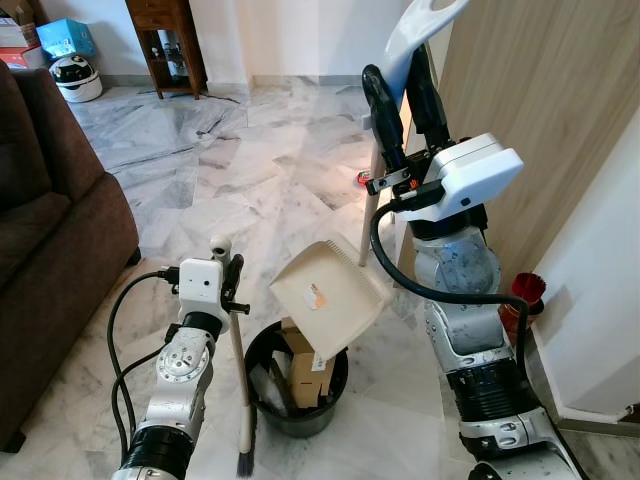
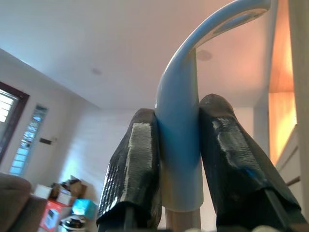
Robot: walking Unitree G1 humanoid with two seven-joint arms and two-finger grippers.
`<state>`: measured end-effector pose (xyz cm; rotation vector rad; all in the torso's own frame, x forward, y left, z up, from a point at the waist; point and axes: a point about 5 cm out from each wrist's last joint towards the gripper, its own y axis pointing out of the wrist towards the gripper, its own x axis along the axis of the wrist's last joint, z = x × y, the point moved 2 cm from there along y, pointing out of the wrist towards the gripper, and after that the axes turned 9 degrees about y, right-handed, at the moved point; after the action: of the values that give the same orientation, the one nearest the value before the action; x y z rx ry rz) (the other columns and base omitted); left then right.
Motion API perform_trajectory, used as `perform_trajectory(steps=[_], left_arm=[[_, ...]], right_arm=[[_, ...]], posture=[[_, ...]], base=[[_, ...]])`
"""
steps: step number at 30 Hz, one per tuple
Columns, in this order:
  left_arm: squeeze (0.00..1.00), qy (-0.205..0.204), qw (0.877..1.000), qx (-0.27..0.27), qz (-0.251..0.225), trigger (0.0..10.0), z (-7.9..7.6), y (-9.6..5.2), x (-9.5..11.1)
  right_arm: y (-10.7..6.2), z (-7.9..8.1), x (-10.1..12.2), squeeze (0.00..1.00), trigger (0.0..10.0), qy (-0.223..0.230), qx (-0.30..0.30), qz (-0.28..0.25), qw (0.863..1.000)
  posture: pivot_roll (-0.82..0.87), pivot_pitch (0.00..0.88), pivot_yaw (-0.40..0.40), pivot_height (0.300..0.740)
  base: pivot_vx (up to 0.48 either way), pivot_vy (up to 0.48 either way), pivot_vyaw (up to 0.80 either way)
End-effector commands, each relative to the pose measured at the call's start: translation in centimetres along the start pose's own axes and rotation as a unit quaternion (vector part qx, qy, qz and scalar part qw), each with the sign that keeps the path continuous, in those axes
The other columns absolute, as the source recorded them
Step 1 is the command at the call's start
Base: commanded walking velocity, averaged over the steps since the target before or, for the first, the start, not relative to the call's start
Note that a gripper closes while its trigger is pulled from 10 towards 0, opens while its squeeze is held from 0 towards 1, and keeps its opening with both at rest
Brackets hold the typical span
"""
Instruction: Sweep floor
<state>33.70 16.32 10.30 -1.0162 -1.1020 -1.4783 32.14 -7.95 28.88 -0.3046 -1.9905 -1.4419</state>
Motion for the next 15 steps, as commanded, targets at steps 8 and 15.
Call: perform_trajectory(steps=[8, 15], left_arm=[[0.00, 0.009, 0.999, 0.008, -0.036, 10.0, 0.7, 0.7, 1.7], [0.00, 0.011, 0.999, 0.008, -0.034, 10.0, 1.0, 0.4, 1.5]], right_arm=[[-1.6, -5.1, -2.2, 0.00, 10.0, -0.062, -0.113, 0.058, 0.990], [-4.3, -9.3, -3.0, 0.00, 10.0, -0.135, -0.209, 0.095, 0.964]], posture=[[0.07, 0.016, 0.041, 0.740], [0.07, 0.008, 0.045, 0.740]], base=[[0.000, 0.000, 0.00], [0.000, 0.000, 0.00]])
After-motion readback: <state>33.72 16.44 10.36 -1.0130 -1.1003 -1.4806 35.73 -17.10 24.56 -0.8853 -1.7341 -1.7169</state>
